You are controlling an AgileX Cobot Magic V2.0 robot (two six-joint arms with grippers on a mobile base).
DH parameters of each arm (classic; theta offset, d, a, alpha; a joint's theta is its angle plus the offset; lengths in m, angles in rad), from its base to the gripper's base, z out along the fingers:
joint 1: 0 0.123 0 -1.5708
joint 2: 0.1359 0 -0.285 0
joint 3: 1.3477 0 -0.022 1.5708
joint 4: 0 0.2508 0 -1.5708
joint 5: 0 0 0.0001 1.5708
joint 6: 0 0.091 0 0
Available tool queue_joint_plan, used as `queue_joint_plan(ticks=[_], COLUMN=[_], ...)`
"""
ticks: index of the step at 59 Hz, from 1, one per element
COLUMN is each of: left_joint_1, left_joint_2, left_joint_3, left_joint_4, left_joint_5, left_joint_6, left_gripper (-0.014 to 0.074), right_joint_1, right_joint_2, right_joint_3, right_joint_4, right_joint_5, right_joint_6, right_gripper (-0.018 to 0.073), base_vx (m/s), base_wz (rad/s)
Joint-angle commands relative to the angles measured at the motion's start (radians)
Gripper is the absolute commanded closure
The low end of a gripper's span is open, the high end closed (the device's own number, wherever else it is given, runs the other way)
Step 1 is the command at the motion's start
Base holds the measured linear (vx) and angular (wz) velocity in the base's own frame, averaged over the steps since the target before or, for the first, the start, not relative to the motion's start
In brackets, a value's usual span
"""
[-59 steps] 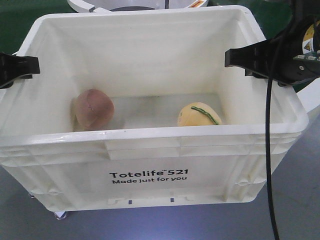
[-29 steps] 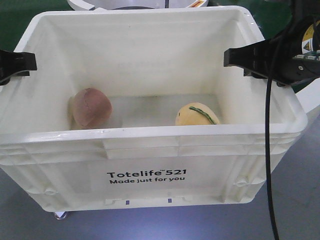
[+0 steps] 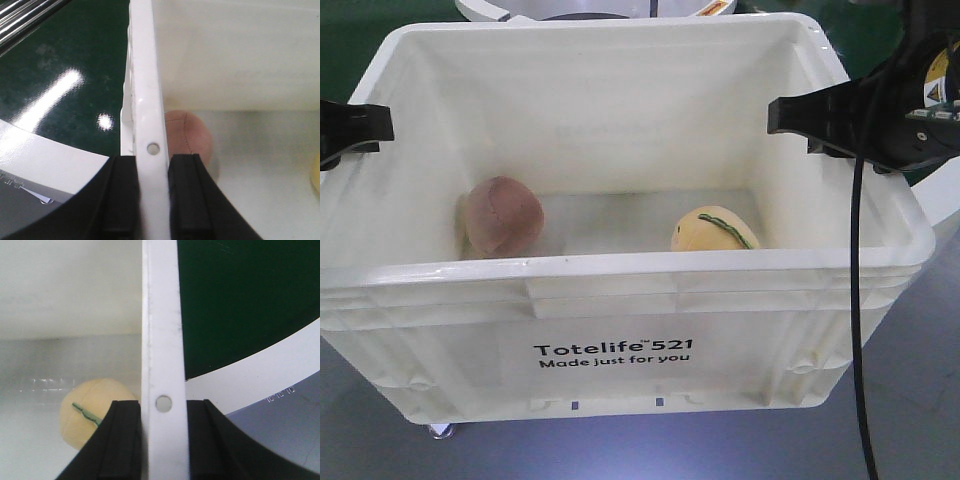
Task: Place moving items into box and shelve
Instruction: 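Hold the tote with both grippers while the base drives away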
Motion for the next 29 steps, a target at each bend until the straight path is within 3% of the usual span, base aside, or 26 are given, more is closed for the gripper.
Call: queue_joint_plan(ticks=[1, 29], left_joint_1=[0.0, 0.0], left_joint_2=[-0.026, -0.026], left_joint_3=[-0.047, -0.047], left_joint_4=[0.073, 0.073], left_joint_5=[-0.098, -0.098], left_joint_6=[0.006, 0.006], left_gripper=[0.0522, 0.0522], right_joint_1=[-0.011, -0.011], right_joint_2=[-0.042, -0.042], right_joint_3=[-0.039, -0.039], right_joint_4=[-0.117, -0.117], right_joint_5=[-0.071, -0.071], right_joint_6=[-0.002, -0.002], right_gripper=[0.0474, 0.0474], base_vx=[0.0, -0.02], base_wz=[0.0, 0.05])
